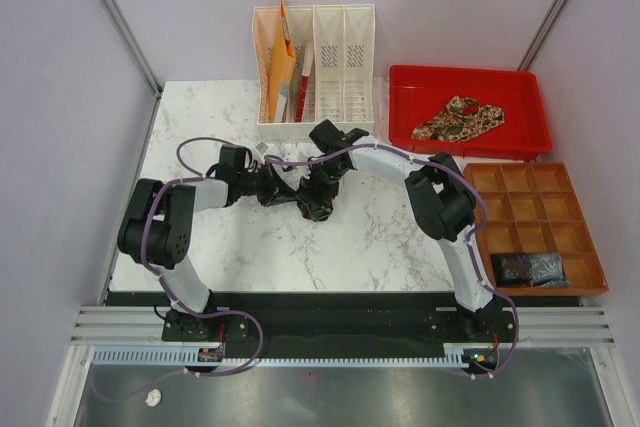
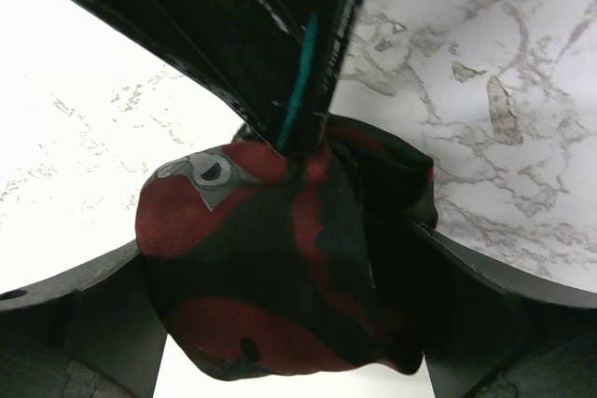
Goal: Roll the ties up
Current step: Pick up the tie at the center of the board.
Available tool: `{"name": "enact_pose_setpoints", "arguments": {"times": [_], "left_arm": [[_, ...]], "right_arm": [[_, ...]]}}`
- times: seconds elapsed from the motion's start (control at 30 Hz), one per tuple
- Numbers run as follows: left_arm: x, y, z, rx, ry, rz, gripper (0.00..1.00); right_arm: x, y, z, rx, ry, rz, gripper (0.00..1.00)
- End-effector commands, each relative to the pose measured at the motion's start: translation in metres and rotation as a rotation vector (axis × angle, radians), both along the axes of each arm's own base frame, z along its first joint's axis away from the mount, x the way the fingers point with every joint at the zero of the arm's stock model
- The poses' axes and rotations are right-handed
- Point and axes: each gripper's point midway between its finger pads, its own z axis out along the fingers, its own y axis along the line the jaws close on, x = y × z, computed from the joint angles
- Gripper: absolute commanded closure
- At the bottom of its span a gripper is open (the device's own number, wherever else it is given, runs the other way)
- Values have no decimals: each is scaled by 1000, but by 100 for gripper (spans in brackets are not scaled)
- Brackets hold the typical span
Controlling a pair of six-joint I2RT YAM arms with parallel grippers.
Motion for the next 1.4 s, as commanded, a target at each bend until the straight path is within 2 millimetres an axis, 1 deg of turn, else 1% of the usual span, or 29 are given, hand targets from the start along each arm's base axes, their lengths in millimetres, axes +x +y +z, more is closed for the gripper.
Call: {"name": "enact_pose_setpoints", "arguments": {"times": [0.0, 0.1, 0.13, 0.2, 0.23, 0.3, 0.33, 0.4, 0.43, 0.47, 0.53, 0.57, 0.6, 0.7, 0.73, 0.9, 1.07, 1.2, 1.33, 1.37], "left_arm": [[6, 1, 19, 0, -62, -21, 98], [6, 0, 17, 3, -54, -26, 98], [5, 1, 16, 3, -53, -27, 98], [5, 0, 15, 1, -49, -33, 98], [5, 0, 14, 0, -48, -37, 98], [7, 0, 13, -1, -45, -37, 98], [6, -1, 12, -4, -35, -36, 98], [6, -2, 13, -16, -31, -39, 98], [7, -3, 14, -23, -32, -38, 98], [6, -3, 15, -30, -28, -39, 98], [5, -5, 15, -49, -8, -32, 90], [4, -5, 13, -53, 5, -26, 83], [4, -5, 12, -63, 22, -19, 71], [5, -7, 14, -88, 32, -16, 61], [5, -8, 15, -93, 36, -14, 59], [-2, -11, 19, -127, 51, -21, 56], [-10, -11, 18, -141, 73, -21, 52], [-14, -16, 16, -146, 81, -35, 49], [-16, -23, 15, -144, 72, -50, 50], [-15, -25, 16, -148, 73, -51, 53]], "right_arm": [[12, -14, 10, -9, -24, -56, 2], [12, -15, 10, -4, -30, -45, 2], [11, -14, 10, 4, -30, -37, 12], [11, -12, 2, 6, -32, -29, 20], [10, -13, -1, 2, -27, -27, 32], [11, -11, -7, -17, -49, -18, 39], [12, -11, -8, -25, -60, -9, 50], [10, -11, -11, -45, -85, 3, 64], [10, -13, -13, -55, -96, 13, 78], [9, -13, -14, -67, -108, 17, 82], [5, -14, -17, -78, -118, 42, 89], [4, -14, -17, -83, -126, 43, 90], [4, -15, -18, -87, -128, 42, 92], [3, -16, -19, -100, -142, 55, 93], [1, -16, -20, -106, -145, 61, 94], [1, -16, -20, -116, -159, 63, 96], [0, -14, -20, -115, -163, 63, 96], [-3, -12, -20, -116, -159, 61, 96], [-5, -9, -20, -112, -156, 61, 96], [-6, -10, -19, -112, -155, 60, 95]]}}
